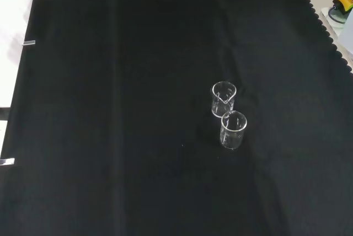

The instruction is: Pick up the beaker on the right.

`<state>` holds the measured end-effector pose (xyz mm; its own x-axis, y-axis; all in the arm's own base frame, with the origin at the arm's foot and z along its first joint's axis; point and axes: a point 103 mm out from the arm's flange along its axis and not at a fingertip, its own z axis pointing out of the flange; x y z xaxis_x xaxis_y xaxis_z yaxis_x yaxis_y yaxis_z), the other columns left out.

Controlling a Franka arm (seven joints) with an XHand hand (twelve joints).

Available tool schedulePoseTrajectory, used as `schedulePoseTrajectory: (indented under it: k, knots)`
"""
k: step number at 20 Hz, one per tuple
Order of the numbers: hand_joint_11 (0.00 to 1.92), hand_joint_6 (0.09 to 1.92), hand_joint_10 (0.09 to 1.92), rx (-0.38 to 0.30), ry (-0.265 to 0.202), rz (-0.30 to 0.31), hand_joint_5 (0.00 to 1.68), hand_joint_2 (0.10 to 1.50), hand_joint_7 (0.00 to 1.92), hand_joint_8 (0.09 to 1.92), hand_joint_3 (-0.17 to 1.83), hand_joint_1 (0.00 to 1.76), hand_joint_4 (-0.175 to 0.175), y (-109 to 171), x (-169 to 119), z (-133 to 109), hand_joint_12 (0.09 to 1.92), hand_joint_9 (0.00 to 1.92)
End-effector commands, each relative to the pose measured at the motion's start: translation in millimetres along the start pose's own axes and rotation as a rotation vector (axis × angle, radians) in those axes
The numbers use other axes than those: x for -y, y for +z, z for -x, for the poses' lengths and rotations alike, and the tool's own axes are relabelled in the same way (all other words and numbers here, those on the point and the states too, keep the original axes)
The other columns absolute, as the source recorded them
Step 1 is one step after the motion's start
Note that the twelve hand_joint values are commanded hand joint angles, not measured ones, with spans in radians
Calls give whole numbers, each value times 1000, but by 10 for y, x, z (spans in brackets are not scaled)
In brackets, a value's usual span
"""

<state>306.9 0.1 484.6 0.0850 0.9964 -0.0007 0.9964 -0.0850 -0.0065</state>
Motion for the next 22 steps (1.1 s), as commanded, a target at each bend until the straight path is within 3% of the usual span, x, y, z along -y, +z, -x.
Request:
schedulePoseTrajectory:
  k: [1,22]
  knots:
    - [0,87,638,4,0,5,110,1062,12,439,803,103,-37,0,-1,3,801,24]
    - [0,87,650,5,17,-21,121,1079,10,458,785,103,-42,163,-162,29,781,13]
